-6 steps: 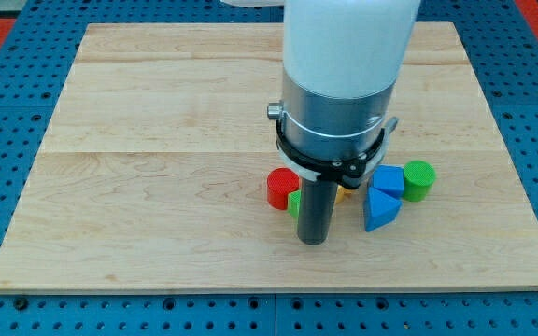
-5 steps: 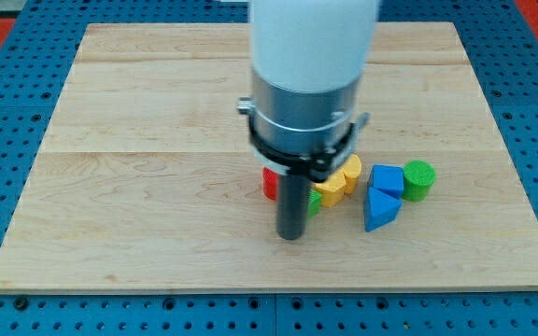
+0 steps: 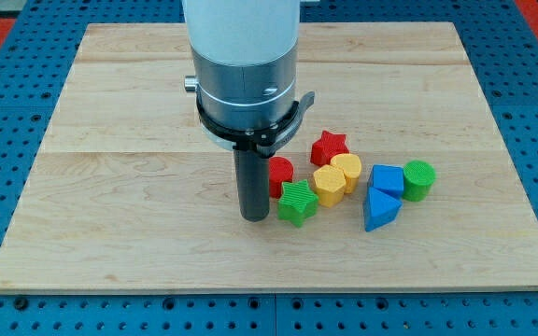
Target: Move the green star left to the yellow hexagon
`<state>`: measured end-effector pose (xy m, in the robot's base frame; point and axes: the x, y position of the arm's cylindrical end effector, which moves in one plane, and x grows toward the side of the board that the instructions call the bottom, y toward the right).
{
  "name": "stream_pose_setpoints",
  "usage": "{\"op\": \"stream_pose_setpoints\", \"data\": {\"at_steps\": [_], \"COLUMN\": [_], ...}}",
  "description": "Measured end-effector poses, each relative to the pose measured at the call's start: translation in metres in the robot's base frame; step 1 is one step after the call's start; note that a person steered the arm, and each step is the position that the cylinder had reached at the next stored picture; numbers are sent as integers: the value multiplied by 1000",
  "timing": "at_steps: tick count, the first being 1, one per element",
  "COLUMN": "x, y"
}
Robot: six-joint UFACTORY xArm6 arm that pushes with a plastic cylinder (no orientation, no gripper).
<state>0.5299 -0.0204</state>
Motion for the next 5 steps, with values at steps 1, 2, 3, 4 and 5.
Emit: {"op": "stream_pose_setpoints", "data": {"at_steps": [1,2,3,4,5], "x": [3,27,29,22,6], "y": [0,2,31,38,38]}}
